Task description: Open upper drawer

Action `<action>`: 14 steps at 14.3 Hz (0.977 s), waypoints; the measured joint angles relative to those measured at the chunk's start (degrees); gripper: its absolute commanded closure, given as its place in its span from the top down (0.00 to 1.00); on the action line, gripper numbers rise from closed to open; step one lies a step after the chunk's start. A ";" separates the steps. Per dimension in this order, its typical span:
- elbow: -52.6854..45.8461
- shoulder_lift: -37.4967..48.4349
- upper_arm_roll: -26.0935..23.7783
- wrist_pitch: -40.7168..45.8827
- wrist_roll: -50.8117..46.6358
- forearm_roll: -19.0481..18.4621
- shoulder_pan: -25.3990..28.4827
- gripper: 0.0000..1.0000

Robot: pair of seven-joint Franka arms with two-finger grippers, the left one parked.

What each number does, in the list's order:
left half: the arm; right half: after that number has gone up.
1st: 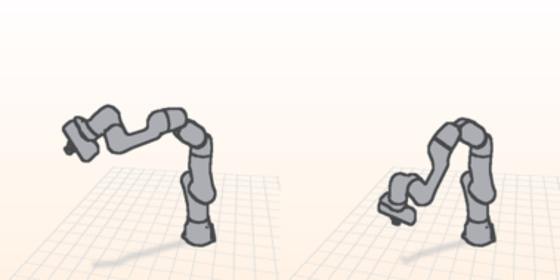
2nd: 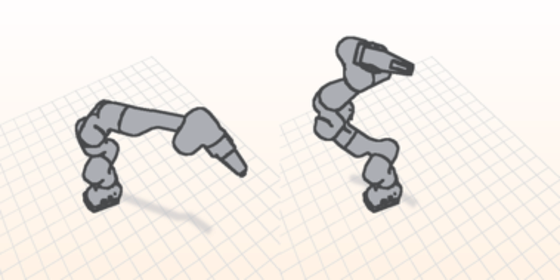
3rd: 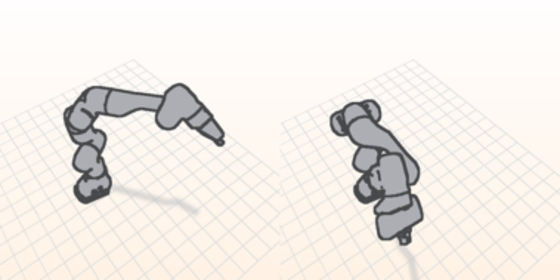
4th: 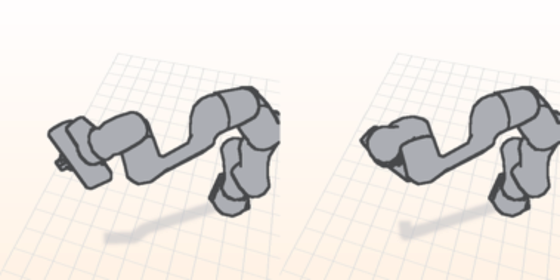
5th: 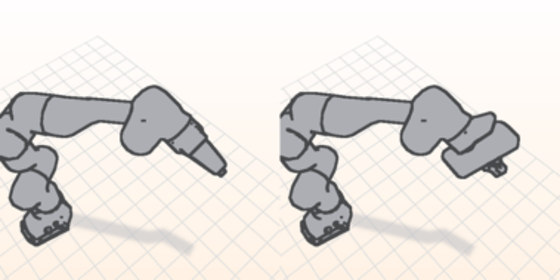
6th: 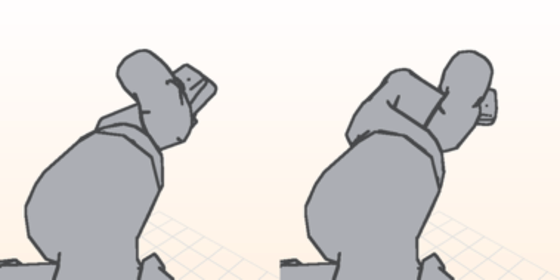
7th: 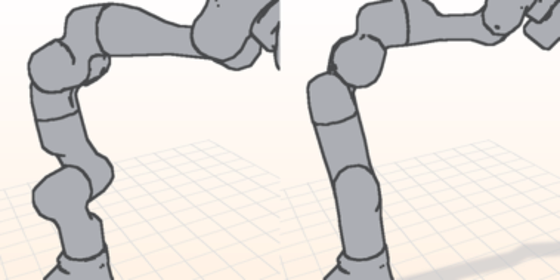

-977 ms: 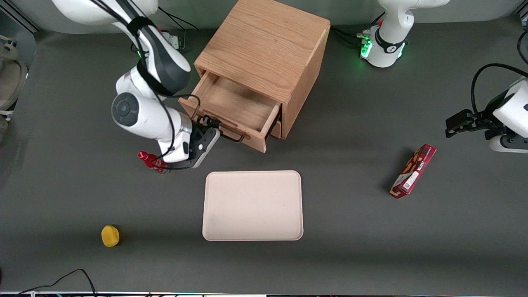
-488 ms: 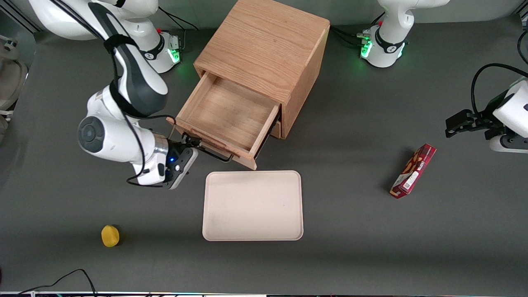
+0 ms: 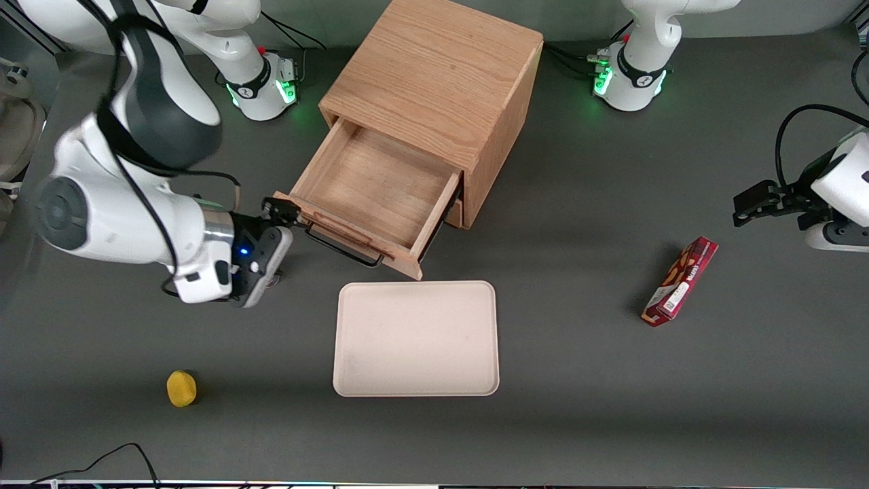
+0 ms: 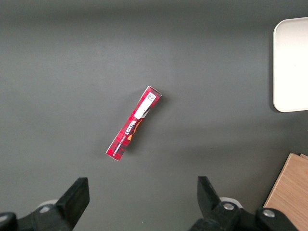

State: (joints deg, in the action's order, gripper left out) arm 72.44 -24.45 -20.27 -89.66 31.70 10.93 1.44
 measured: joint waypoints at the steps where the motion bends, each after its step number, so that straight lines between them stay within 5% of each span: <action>1: -1.33 1.05 0.00 0.97 -2.81 -0.01 0.03 1.00; 7: -3.12 15.74 4.04 9.88 -32.12 -0.61 0.04 1.00; 14: 1.93 26.48 19.59 18.53 -33.85 -5.83 -0.73 1.00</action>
State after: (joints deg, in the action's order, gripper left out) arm 74.37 2.03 -0.68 -71.14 -2.15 5.10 0.71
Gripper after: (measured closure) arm 0.000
